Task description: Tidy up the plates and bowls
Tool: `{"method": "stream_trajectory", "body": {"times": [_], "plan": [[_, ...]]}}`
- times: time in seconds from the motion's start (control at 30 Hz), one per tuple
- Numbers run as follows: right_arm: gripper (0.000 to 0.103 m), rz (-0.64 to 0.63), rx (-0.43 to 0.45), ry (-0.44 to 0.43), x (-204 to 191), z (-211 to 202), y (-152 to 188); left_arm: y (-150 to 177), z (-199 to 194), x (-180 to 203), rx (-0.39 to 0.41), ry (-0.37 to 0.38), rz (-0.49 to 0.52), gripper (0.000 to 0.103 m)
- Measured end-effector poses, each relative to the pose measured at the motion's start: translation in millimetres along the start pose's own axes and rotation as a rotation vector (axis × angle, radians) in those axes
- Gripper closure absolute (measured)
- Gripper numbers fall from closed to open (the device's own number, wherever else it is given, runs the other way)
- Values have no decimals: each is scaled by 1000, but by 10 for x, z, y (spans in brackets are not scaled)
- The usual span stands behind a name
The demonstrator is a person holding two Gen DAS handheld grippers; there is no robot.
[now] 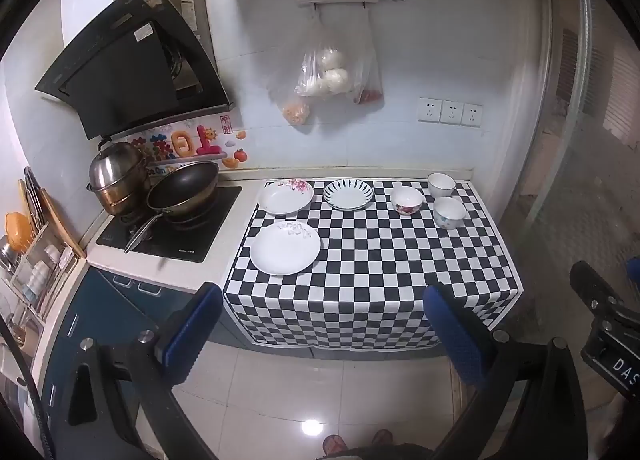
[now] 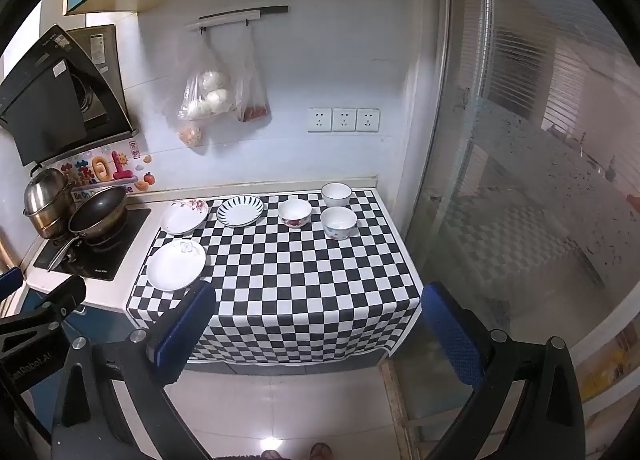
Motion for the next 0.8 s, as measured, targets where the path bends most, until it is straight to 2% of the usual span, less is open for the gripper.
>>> {"method": "stream_trajectory", "body": {"times": [0.2,0.37,0.8], "plan": [[0,6,8,-4,-14,20,34,-60,14,-5,9,5,-1,0],[0,6,8,1,133,57,-105,-83,19,79,9,3,9,0],[0,-7,27,17,16,78,-99,-97,68,73,20,11,15,0]]}}
Point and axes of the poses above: each gripper's, at about its wrist camera, not at the fingertips, and z roughly the way its jaws point, x to its right, y to its underside, the point moved 7 cm from there along z, roughly the way its jaws point, and after that the axes turned 9 degrees about -x, right-handed, at the moved point
